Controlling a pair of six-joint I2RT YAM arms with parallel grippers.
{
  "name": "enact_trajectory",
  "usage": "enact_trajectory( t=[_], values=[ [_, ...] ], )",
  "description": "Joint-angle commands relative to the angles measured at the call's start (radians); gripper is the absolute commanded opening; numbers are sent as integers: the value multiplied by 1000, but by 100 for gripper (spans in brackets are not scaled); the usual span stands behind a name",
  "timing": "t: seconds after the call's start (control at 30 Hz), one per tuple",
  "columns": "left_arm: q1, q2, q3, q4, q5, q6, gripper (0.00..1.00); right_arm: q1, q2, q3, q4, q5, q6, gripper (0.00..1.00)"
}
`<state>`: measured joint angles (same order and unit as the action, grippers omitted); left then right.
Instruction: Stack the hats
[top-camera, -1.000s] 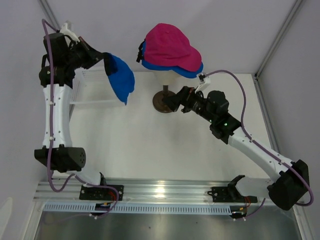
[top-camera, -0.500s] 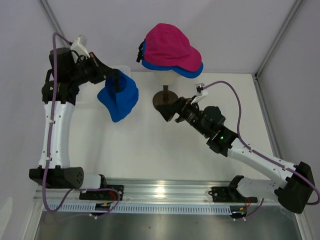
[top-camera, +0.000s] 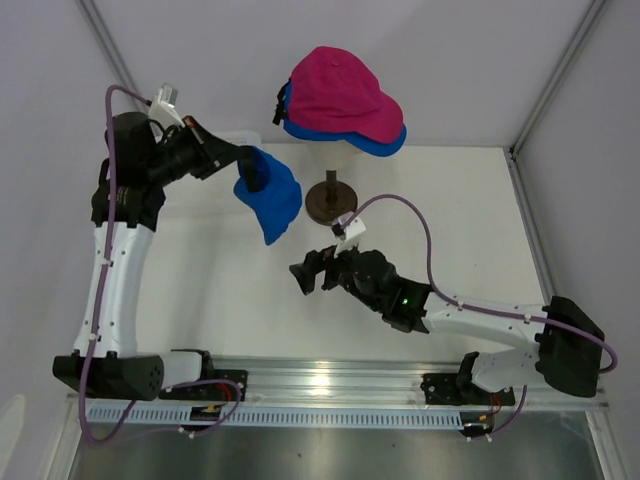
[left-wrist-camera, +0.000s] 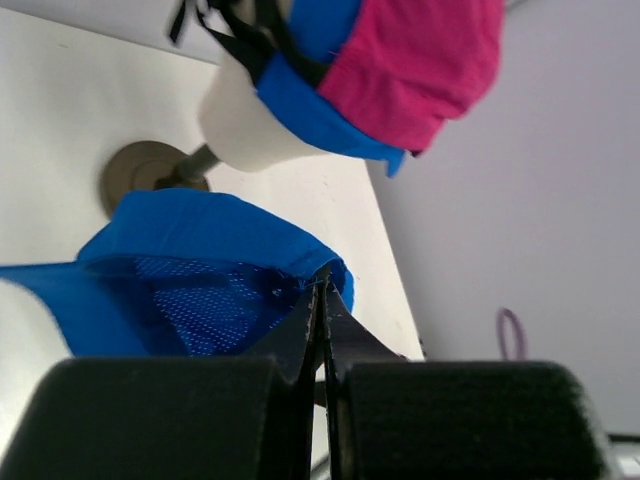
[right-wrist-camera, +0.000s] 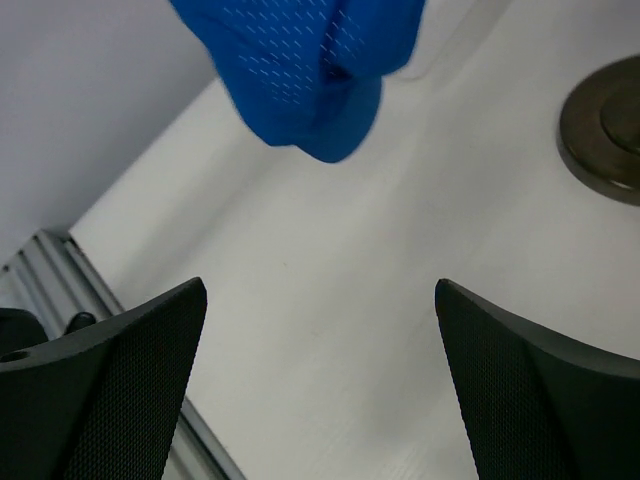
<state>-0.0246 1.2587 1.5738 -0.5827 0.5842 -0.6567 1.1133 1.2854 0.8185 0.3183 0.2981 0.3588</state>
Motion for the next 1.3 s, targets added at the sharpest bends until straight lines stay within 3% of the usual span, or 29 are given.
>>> enact_trajectory(
  t=[0.0, 0.2, 0.4, 0.67, 0.8, 1.07, 1.27],
  values=[
    [-29, -13, 71, 57, 100, -50, 1, -3, 25, -47, 126, 90, -11, 99],
    [-37, -76, 52, 57, 120, -64, 1, 3, 64, -148, 408, 13, 160, 100],
    [-37, -99, 101, 5, 141, -24, 1, -1, 144, -165, 513, -8, 239, 99],
    [-40, -116, 115, 24, 175, -34, 1, -99, 229, -235, 706, -183, 576, 99],
    [-40, -137, 107, -28, 141, 15, 1, -164, 333, -248, 887, -283, 762, 99],
    [-40, -117, 107, -25, 131, 22, 1, -198, 422, -269, 1024, -326, 862, 99],
    [-40, -143, 35, 70, 138, -15, 1, -230, 569, -250, 1234, -387, 996, 100]
  ],
)
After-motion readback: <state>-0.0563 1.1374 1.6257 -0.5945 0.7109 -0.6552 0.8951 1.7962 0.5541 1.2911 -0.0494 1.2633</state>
